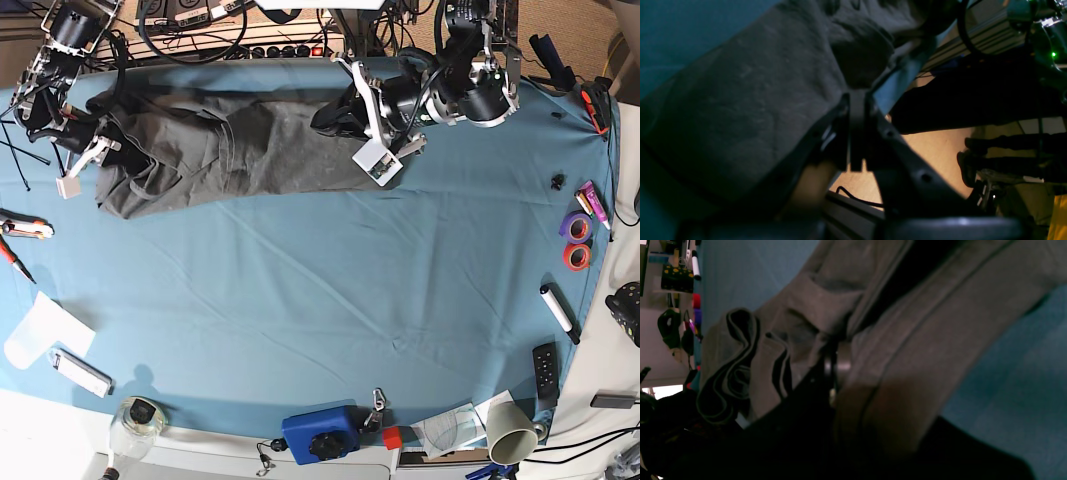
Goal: Fold the T-shirt properly
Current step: 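Grasp the strip's other end with the right gripper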
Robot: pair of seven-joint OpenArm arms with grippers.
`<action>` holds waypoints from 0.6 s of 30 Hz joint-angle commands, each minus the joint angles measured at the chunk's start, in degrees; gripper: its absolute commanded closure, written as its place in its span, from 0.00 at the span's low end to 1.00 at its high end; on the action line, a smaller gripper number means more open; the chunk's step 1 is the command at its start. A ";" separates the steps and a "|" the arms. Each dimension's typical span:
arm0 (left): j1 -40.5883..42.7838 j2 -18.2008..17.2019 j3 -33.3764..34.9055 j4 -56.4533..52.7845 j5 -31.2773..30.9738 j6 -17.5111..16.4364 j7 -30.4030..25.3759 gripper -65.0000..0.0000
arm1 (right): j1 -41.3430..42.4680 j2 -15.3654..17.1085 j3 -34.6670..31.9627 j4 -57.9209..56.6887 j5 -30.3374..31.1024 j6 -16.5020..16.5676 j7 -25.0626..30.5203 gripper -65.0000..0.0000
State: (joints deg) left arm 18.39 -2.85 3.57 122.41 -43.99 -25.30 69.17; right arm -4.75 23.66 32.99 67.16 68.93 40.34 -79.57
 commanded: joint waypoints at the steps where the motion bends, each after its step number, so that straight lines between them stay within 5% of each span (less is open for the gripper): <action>1: -0.09 0.31 0.04 1.20 -1.05 -0.24 -0.96 1.00 | 1.01 1.31 0.04 0.24 -2.89 -0.34 -0.43 1.00; 18: 0.04 0.31 0.04 1.20 -1.07 -0.24 -1.03 1.00 | 11.96 14.97 0.11 0.24 -18.49 -1.79 5.95 1.00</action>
State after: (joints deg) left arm 18.52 -2.85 3.57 122.41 -44.01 -25.30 69.14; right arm 6.11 37.08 32.71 66.52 48.99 38.57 -74.85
